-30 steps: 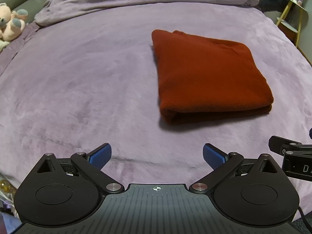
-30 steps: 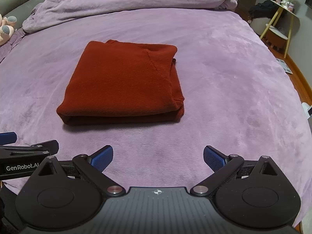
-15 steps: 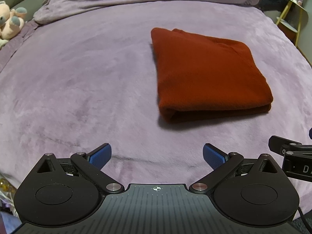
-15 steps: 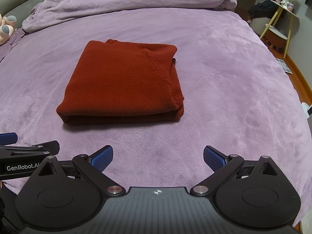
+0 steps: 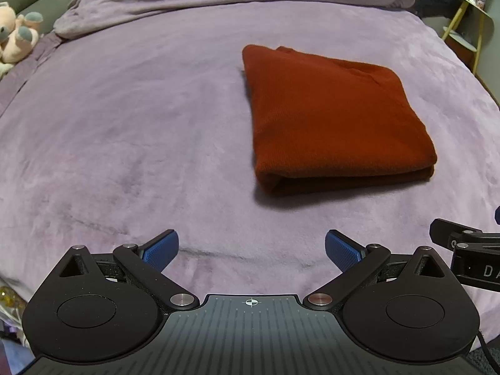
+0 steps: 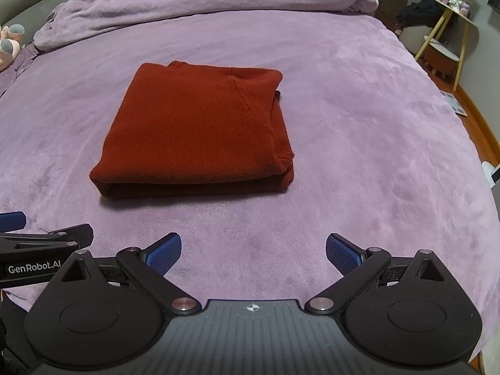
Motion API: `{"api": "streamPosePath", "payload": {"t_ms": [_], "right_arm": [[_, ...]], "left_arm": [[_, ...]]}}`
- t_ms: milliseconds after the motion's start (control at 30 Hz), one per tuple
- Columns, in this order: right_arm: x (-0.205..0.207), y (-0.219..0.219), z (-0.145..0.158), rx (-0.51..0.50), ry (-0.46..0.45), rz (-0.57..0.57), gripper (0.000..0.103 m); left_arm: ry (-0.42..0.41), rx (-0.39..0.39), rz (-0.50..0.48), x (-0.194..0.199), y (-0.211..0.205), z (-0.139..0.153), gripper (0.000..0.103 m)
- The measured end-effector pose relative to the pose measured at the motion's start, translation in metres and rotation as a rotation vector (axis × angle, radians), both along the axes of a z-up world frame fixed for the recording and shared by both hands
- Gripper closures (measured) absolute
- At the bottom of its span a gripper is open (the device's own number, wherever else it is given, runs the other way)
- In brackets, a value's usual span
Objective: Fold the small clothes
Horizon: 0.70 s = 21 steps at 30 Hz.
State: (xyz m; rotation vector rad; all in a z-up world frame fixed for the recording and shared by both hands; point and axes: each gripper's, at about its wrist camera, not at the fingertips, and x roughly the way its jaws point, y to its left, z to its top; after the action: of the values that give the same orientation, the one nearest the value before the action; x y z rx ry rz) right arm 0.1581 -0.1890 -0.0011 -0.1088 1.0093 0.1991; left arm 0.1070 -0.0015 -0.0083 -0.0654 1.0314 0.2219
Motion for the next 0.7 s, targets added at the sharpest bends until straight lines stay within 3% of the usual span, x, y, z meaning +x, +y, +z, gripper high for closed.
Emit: {"api": "streamPosePath", "payload": {"t_ms": [700], "right_arm": [[-0.0012, 0.0026, 0.0022, -0.005, 0.000, 0.002, 0.004]], "left_arm": [[0.002, -0.009, -0.015, -0.0004, -0.0018, 0.0031, 0.001]]}}
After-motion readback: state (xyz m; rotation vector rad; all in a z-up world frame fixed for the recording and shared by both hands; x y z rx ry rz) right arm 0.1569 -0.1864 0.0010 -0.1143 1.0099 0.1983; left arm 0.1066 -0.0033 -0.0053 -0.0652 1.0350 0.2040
